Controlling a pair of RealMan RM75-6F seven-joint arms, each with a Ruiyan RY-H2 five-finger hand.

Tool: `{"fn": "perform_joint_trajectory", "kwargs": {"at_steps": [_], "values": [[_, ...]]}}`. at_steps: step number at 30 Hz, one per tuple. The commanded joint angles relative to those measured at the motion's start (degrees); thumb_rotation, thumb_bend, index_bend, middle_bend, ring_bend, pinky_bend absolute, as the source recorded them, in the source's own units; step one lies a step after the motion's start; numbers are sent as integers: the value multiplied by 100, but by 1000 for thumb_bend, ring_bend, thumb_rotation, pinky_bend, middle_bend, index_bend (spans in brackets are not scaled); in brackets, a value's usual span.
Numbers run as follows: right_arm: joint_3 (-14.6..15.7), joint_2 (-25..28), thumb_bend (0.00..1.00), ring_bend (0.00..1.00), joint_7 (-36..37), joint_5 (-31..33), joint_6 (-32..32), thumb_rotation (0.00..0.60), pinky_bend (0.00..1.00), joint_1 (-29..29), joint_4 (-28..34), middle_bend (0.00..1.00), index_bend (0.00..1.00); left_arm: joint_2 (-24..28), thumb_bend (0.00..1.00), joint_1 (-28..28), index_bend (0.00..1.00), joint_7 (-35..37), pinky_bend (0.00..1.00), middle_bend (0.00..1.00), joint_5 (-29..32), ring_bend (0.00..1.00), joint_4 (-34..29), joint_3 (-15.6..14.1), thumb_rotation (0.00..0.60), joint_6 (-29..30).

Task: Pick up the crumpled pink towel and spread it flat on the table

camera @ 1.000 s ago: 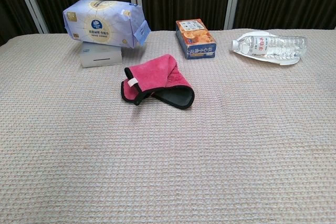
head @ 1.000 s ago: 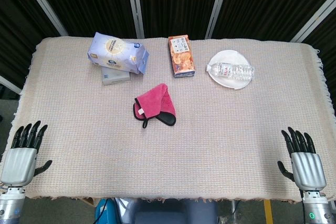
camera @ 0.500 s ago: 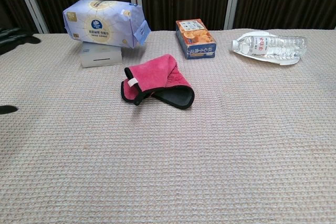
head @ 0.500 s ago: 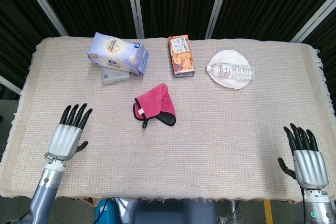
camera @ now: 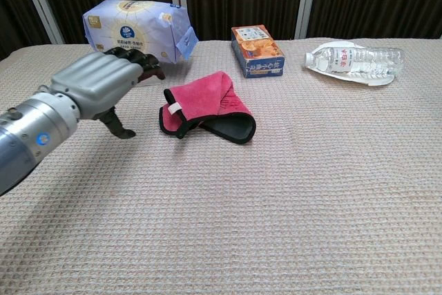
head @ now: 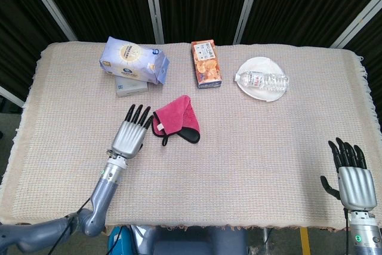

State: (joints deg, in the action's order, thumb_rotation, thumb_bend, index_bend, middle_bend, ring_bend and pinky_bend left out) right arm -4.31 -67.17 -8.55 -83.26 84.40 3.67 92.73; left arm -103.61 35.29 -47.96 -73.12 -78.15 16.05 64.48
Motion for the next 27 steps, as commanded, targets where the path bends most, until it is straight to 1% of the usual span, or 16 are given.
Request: {"fn": "perform_joint_trajectory", "kwargs": {"at_steps": [1, 8, 13, 17, 21, 27], "values": [[-34, 18, 307, 0, 80, 71, -26, 600, 0, 2, -26, 0, 0, -481, 234, 395, 177, -16, 0, 60, 79, 0, 519, 141, 600, -134], [-68, 55, 308, 0, 164, 101, -1, 600, 0, -3, -16, 0, 0, -1075, 251, 844, 186, 360, 0, 67, -143, 0, 1395, 124, 600, -123], [-66, 55, 308, 0, 168, 116, -7, 600, 0, -5, -23, 0, 0, -1368, 261, 1054, 193, 536, 0, 74, -140, 0, 1831, 168, 600, -121], [-69, 59, 308, 0, 191, 134, -31, 600, 0, 3, -33, 0, 0, -1523, 277, 1184, 212, 701, 6, 93, -174, 0, 2128, 169, 600, -110], [-75, 58, 307, 0, 192, 150, -37, 600, 0, 7, -44, 0, 0, -1648, 306, 1259, 238, 997, 18, 106, -290, 0, 2403, 155, 600, 39], [-68, 38, 307, 0, 154, 149, -34, 600, 0, 8, -58, 0, 0, -1638, 319, 1290, 257, 1364, 18, 120, -374, 0, 2582, 158, 600, 193]]}}
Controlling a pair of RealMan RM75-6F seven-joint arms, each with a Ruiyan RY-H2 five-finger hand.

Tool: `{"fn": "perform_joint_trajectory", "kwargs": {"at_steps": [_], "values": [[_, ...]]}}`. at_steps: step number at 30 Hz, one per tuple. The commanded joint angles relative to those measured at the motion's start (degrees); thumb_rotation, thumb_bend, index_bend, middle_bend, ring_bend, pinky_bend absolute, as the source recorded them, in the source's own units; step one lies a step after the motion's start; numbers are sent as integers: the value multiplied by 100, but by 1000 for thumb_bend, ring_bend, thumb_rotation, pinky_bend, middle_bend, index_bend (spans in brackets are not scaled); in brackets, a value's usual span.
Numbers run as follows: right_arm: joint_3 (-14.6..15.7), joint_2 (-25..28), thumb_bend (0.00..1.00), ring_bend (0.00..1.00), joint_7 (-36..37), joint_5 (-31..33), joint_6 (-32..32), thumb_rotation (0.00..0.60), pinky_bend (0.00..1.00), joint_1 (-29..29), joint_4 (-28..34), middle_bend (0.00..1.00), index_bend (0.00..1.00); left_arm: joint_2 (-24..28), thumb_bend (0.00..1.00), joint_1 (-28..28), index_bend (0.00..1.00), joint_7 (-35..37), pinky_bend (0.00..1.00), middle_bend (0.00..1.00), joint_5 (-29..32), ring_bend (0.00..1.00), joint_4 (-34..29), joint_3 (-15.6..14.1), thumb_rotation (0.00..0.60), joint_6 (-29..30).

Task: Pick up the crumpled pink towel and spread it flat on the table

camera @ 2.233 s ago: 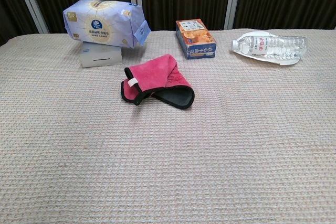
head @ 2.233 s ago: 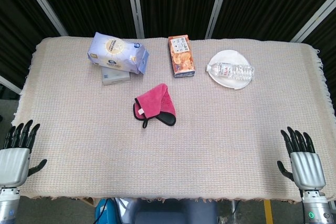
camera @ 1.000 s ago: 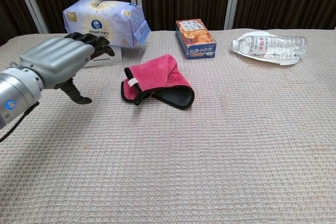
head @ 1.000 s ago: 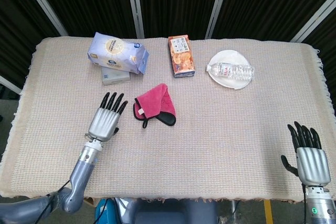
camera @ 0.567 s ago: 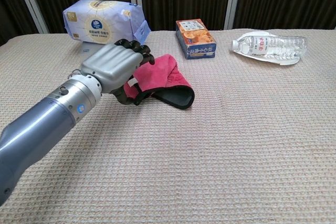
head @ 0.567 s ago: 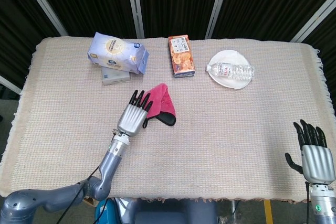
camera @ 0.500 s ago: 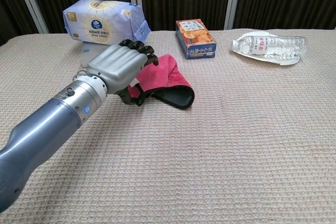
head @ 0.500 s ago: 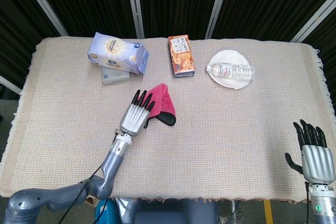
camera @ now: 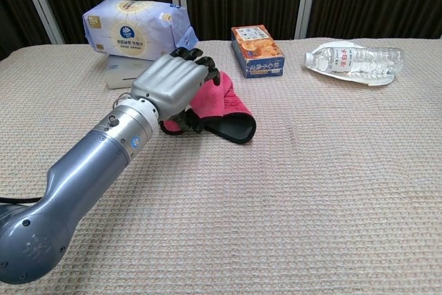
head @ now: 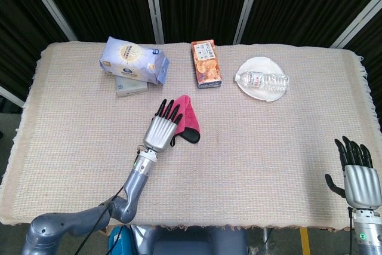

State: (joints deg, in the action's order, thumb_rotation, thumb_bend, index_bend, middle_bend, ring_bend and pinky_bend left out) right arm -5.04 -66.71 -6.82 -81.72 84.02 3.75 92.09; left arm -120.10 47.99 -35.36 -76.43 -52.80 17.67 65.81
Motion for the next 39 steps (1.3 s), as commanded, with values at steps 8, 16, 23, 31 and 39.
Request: {"fn": "perform_joint_trajectory", "kwargs": {"at_steps": [8, 16, 23, 31, 39], "values": [[27, -38, 307, 0, -87, -26, -8, 600, 0, 11, 12, 0, 0, 129, 340, 49, 337, 397, 18, 148, -174, 0, 22, -79, 600, 170], [36, -44, 308, 0, -99, -14, -39, 600, 0, 21, 12, 0, 0, 84, 430, 97, 489, 472, 18, 218, -229, 0, 47, -193, 600, 148], [36, -43, 307, 0, -91, -8, -42, 600, 0, 22, 13, 0, 0, 100, 455, 63, 517, 466, 18, 238, -202, 0, 23, -249, 600, 148], [63, -48, 308, 0, -129, -24, -52, 600, 0, 21, 20, 0, 0, 211, 487, 12, 553, 490, 18, 240, -204, 0, -82, -288, 600, 187], [75, -63, 307, 0, -167, -34, -68, 600, 0, 31, 29, 0, 0, 406, 504, -1, 573, 425, 18, 241, -197, 0, -383, -264, 600, 214]]}}
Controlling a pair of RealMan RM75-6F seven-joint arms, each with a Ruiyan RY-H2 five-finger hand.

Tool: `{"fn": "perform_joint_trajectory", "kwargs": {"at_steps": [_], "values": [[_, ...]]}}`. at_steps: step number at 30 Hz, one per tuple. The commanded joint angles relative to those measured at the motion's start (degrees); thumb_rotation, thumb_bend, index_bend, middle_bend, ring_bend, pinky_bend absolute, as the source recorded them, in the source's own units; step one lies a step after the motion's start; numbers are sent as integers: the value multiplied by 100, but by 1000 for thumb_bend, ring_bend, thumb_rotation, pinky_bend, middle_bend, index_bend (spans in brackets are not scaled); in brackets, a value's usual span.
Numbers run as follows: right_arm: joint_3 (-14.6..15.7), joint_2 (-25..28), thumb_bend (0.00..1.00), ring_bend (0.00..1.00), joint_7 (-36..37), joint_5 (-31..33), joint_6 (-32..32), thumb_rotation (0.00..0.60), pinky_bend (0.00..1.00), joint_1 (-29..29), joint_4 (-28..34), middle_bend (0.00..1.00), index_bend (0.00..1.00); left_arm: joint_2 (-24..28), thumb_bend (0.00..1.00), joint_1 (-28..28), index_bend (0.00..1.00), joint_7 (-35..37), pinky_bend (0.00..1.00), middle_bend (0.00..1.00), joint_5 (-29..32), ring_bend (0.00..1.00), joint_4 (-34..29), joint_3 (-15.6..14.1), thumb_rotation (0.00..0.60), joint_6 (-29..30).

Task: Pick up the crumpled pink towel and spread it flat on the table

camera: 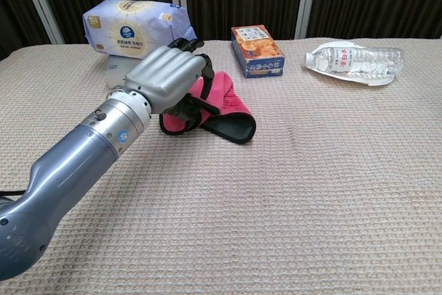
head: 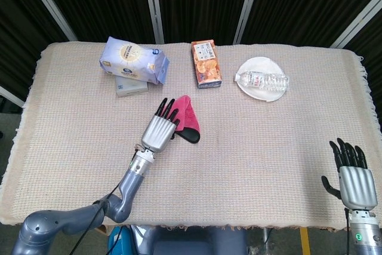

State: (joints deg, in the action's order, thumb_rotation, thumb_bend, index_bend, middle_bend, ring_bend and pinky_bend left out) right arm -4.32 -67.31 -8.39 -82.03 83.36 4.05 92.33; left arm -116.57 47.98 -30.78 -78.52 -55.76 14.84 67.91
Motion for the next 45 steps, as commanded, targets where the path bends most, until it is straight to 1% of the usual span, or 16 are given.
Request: {"fn": "perform_joint_trajectory", "kwargs": {"at_steps": [1, 7, 13, 18, 22, 27, 31, 35, 38, 40, 45], "values": [[5, -5, 307, 0, -17, -4, -6, 600, 0, 4, 5, 0, 0, 83, 506, 3, 574, -49, 18, 241, 13, 0, -145, 32, 600, 14], [22, 4, 308, 0, -34, 52, -94, 600, 0, 19, 18, 0, 0, 283, 509, 54, 582, -188, 18, 242, 115, 0, -613, 179, 600, -28], [-15, 8, 308, 0, 47, 121, -177, 600, 0, 62, 39, 0, 0, 515, 509, 232, 585, -488, 18, 237, 354, 0, -1295, 515, 600, -156], [-51, -28, 307, 0, 21, 249, -357, 600, 0, 149, 59, 0, 0, 604, 508, 513, 585, -913, 18, 238, 747, 0, -1907, 922, 600, -333], [-90, -68, 308, 0, 3, 281, -458, 600, 0, 237, 100, 0, 0, 543, 508, 854, 586, -1338, 18, 239, 1204, 0, -2183, 1310, 600, -491], [-153, -84, 308, 0, -19, 328, -534, 600, 0, 329, 198, 0, 0, 375, 508, 1492, 587, -1956, 18, 243, 1847, 0, -2247, 1880, 600, -610], [-213, -65, 308, 0, 23, 430, -584, 600, 0, 370, 266, 0, 0, 299, 508, 2011, 588, -2206, 18, 244, 2066, 0, -2206, 2229, 600, -587], [-245, -22, 308, 0, 18, 502, -633, 600, 0, 407, 313, 0, 0, 300, 508, 2481, 588, -2292, 18, 245, 2214, 0, -2163, 2546, 600, -556], [-278, 14, 308, 0, 43, 543, -632, 600, 0, 423, 368, 0, 0, 360, 508, 2803, 588, -2347, 18, 245, 2331, 0, -2152, 2749, 600, -513], [-287, 39, 308, 0, 34, 559, -634, 600, 0, 432, 407, 0, 0, 417, 508, 2946, 588, -2350, 18, 246, 2391, 0, -2157, 2830, 600, -477], [-306, 60, 308, 0, 5, 549, -634, 600, 0, 463, 503, 0, 0, 507, 508, 3048, 588, -2220, 18, 247, 2494, 0, -2178, 2940, 600, -426]]}}
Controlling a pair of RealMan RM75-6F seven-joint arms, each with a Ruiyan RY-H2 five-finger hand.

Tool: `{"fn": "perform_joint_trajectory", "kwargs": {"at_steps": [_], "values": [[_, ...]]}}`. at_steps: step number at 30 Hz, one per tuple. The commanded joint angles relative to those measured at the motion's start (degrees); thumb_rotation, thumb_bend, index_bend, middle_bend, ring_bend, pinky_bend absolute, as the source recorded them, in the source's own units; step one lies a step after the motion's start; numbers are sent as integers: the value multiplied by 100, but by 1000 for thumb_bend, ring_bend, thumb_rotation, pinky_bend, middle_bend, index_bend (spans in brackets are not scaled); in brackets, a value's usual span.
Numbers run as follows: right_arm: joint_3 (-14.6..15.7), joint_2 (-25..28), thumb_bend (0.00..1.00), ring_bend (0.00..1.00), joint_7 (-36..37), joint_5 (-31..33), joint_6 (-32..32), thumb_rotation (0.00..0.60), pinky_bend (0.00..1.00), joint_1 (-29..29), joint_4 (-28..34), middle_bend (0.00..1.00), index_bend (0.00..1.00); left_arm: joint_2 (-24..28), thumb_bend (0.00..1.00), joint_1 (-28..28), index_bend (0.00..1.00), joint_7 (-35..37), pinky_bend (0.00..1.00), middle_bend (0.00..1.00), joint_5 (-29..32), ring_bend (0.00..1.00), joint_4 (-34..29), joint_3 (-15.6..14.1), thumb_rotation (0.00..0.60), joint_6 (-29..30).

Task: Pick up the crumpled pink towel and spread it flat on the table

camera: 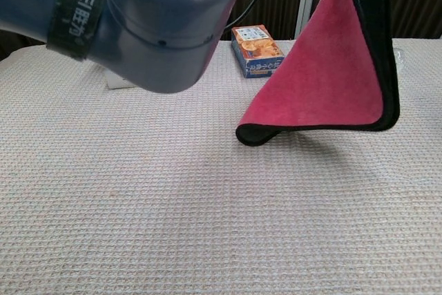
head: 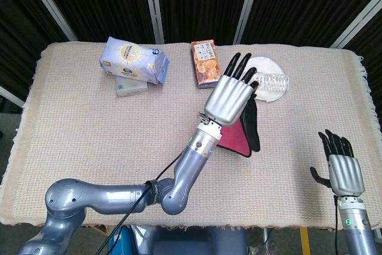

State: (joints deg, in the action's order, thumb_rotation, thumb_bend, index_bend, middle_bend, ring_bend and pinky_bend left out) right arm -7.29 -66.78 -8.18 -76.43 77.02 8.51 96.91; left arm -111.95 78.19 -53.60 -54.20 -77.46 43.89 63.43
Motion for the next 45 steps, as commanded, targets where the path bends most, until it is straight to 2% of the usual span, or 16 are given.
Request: {"fn": "perform_joint_trajectory", "kwargs": {"at_steps": [1, 12, 20, 28, 35, 39, 45], "values": [[-14, 0, 308, 0, -35, -25, 6, 600, 0, 32, 80, 0, 0, 78, 507, 28, 588, 110, 18, 247, 114, 0, -1, 26, 600, 25], [-33, -154, 308, 0, -257, 83, -103, 600, 0, 174, 240, 0, 0, 473, 504, -59, 588, 621, 18, 246, 341, 0, 70, -339, 600, -56], [-115, -210, 308, 0, -414, 108, -171, 600, 0, 338, 474, 0, 0, 828, 500, -13, 580, 1086, 18, 243, 459, 0, -124, -515, 600, -490], [-124, -217, 308, 0, -402, 220, -212, 600, 0, 386, 463, 0, 0, 1671, 499, -298, 572, 1487, 18, 238, 333, 0, -615, -983, 600, -1067], [-91, -266, 308, 0, -403, 242, -233, 600, 0, 418, 391, 0, 0, 2195, 500, -557, 571, 1636, 18, 240, 331, 0, -715, -1357, 600, -1053], [-70, -299, 308, 0, -416, 246, -250, 600, 0, 439, 408, 0, 0, 2280, 500, -615, 570, 1620, 19, 242, 377, 0, -548, -1537, 600, -946], [-62, -384, 308, 0, -492, 292, -282, 600, 0, 489, 393, 0, 0, 2129, 500, -531, 570, 1655, 19, 243, 519, 0, -402, -1690, 600, -896]]}}
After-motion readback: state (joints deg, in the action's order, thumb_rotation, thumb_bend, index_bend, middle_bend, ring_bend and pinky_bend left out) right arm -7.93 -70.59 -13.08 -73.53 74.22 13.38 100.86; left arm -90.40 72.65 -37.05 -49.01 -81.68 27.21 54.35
